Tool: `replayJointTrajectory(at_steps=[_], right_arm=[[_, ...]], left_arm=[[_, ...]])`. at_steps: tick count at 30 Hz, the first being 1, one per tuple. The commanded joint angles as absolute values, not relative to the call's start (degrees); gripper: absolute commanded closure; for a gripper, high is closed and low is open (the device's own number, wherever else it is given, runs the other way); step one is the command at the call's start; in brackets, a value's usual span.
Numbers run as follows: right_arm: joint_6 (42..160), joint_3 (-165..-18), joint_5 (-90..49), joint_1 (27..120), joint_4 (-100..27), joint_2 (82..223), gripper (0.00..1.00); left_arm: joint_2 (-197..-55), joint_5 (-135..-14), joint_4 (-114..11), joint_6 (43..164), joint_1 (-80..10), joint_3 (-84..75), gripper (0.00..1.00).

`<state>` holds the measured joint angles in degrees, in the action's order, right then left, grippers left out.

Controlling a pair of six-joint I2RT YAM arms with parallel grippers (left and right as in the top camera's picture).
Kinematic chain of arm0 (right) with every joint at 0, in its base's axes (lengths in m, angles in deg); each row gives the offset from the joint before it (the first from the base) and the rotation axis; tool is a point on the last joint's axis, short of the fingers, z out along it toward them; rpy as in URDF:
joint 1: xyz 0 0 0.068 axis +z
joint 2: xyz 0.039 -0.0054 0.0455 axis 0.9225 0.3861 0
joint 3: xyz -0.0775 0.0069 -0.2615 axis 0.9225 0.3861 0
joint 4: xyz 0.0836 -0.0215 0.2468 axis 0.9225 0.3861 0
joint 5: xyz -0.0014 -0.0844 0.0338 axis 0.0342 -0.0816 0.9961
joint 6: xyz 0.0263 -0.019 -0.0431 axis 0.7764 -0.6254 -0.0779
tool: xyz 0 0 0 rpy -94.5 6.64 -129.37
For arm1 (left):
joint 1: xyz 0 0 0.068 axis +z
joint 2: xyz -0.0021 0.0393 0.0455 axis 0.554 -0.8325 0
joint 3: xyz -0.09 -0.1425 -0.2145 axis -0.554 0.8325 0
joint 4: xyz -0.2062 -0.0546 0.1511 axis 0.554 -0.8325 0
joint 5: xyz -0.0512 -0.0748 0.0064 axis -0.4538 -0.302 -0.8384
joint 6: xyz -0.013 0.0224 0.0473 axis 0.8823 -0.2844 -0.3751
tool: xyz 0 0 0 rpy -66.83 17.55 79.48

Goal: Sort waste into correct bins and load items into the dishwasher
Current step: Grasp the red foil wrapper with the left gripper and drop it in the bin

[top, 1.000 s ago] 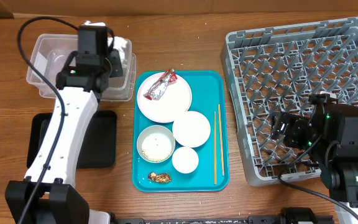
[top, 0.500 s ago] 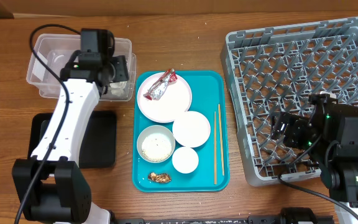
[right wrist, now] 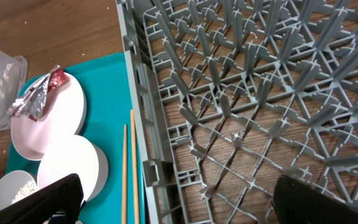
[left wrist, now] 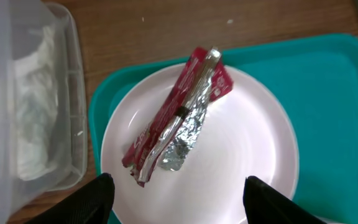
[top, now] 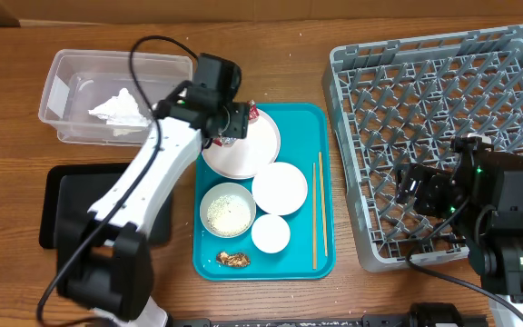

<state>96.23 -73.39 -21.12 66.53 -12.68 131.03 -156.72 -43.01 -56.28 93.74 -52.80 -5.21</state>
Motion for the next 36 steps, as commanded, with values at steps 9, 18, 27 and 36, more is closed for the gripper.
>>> replayJointTrajectory(at_steps=[9,18,27,36], right_arm=[[96.0,-75.1,-21.4,66.3,-12.4,130.7,0.00],[96.0,-75.1,-21.4,66.3,-12.4,130.7,0.00],[96.0,-75.1,-21.4,66.3,-12.4,130.7,0.00],[96.0,-75.1,-21.4,66.3,-12.4,130.7,0.00]], left_arm=[[-168.0,-38.6,-55.0,92.5,-52.8,-5.7,0.78],[-160.1,-36.9,-56.8,92.5,-52.7,-7.4,0.96],[-145.8,-36.9,-57.3,92.7,-46.4,-7.6,0.96],[-146.9,-37.4,-57.4,93.9,-35.1,-7.6,0.95]])
